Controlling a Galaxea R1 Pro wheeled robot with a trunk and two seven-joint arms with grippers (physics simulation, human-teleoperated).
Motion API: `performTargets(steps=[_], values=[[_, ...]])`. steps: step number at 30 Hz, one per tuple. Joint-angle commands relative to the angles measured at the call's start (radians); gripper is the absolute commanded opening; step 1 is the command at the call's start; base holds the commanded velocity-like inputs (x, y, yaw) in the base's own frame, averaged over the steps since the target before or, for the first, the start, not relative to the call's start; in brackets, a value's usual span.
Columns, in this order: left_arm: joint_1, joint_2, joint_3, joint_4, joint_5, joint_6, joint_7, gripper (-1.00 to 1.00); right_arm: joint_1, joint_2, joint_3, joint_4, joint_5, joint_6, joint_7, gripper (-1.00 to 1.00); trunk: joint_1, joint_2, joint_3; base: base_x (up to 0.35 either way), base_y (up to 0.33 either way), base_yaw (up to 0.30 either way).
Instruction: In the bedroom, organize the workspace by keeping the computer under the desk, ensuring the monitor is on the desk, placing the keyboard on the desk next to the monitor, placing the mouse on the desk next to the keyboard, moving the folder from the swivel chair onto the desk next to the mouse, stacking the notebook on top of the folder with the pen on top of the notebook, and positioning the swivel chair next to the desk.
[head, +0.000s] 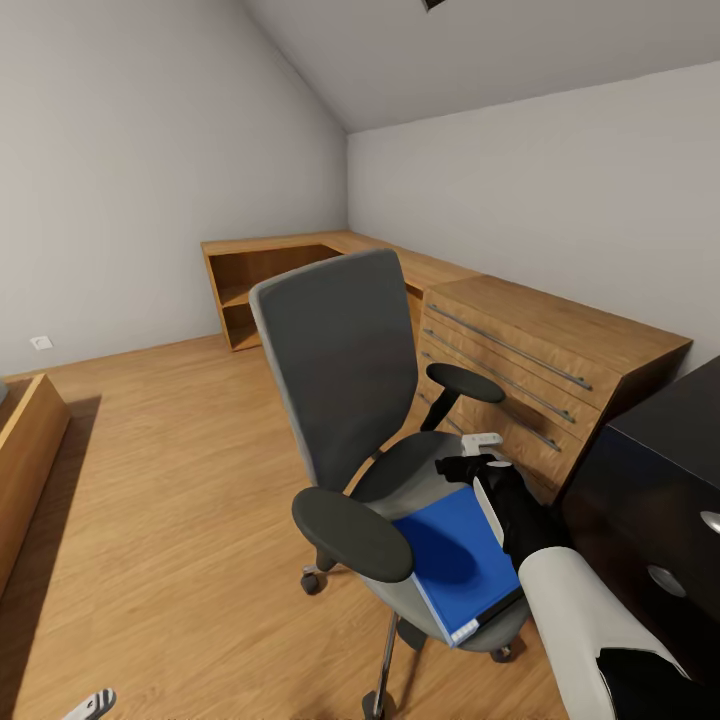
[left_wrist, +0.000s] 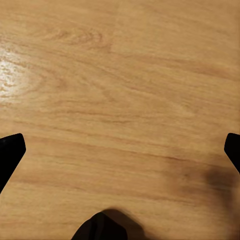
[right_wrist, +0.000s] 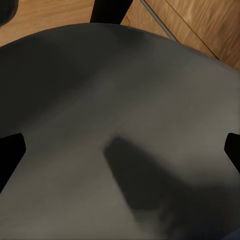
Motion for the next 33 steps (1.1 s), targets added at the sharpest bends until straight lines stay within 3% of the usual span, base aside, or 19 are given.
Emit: performTargets(steps=[1,33], values=[[0.0,0.0,0.001,-0.001,0.001,0.005,-0.004,1.0,0.0,0.001,-0.005,-0.002,0.01,0.005,0.005,1.0,0.0,0.0,-0.001,0.0,0.0,0.0],[0.0,0.0,0.005,0.0,0.001,0.004,-0.008,1.0,0.0,0.002,-0.004,0.008,0.011,0.005,0.005,1.0,0.0,0.0,-0.001,-0.035,0.0,0.0]])
